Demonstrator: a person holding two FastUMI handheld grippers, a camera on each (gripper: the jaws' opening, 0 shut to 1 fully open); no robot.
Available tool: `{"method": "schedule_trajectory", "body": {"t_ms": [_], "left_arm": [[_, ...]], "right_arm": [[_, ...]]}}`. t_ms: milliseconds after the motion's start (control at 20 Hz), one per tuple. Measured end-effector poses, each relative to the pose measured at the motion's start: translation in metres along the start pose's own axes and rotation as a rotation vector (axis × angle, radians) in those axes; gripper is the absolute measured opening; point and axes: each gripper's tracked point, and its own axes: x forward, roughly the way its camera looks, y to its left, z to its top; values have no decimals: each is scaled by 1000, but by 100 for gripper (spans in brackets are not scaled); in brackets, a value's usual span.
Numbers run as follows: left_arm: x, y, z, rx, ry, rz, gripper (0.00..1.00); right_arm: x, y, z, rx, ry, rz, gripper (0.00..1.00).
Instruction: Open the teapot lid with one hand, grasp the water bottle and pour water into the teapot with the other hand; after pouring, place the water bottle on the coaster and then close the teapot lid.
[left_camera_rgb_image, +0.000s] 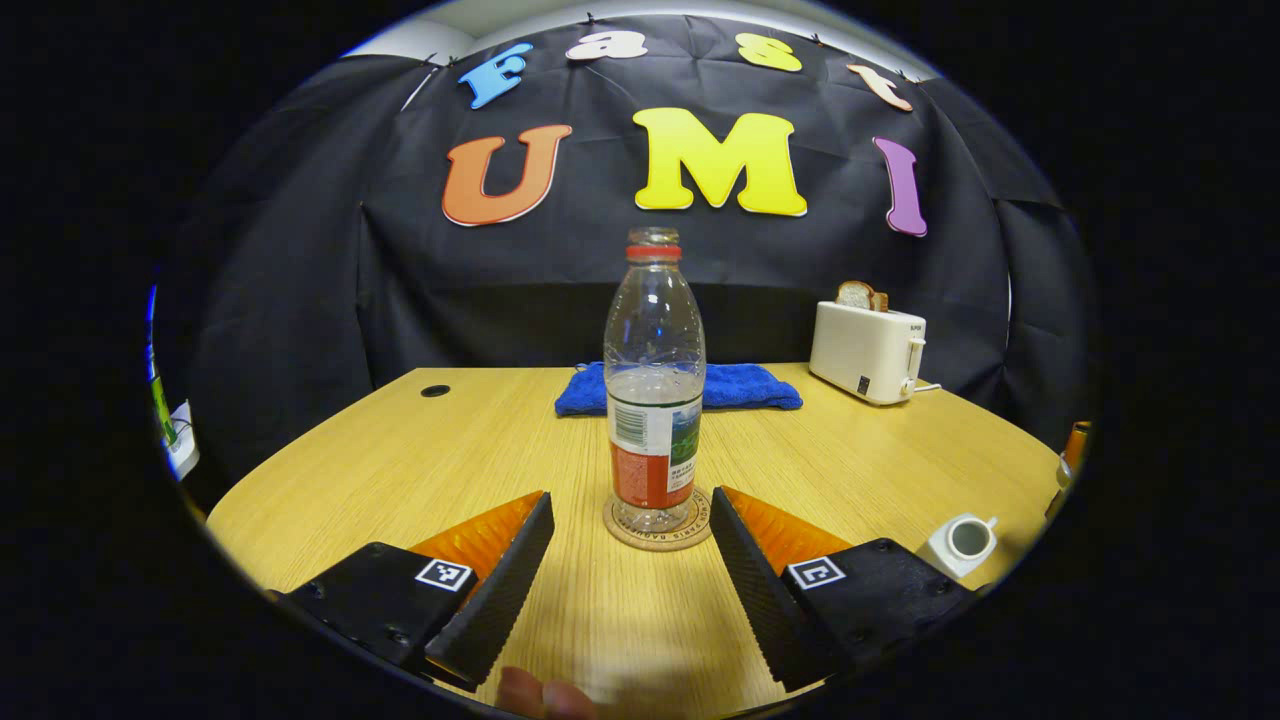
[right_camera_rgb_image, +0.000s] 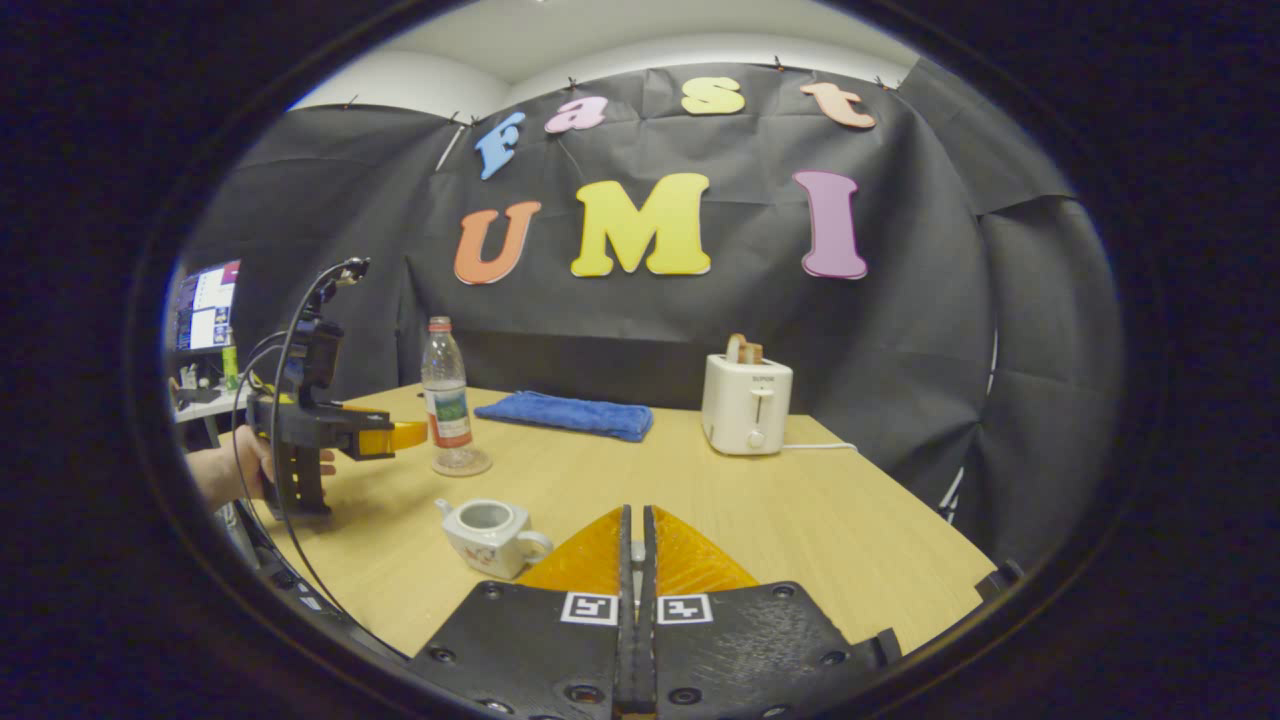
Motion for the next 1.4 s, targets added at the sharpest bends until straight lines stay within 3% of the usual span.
{"method": "schedule_trajectory", "body": {"t_ms": [300,500,850,1400], "left_arm": [[-77,23,7,-43,-67,81,98],[-113,42,7,-33,-104,141,98],[-140,47,19,1,-167,178,98],[-149,27,33,64,-216,152,98]], "right_arm": [[38,58,27,-3,-61,149,0],[62,88,14,-29,-42,216,0],[78,104,-14,-58,-8,256,0],[76,106,-24,-49,-17,258,0]]}}
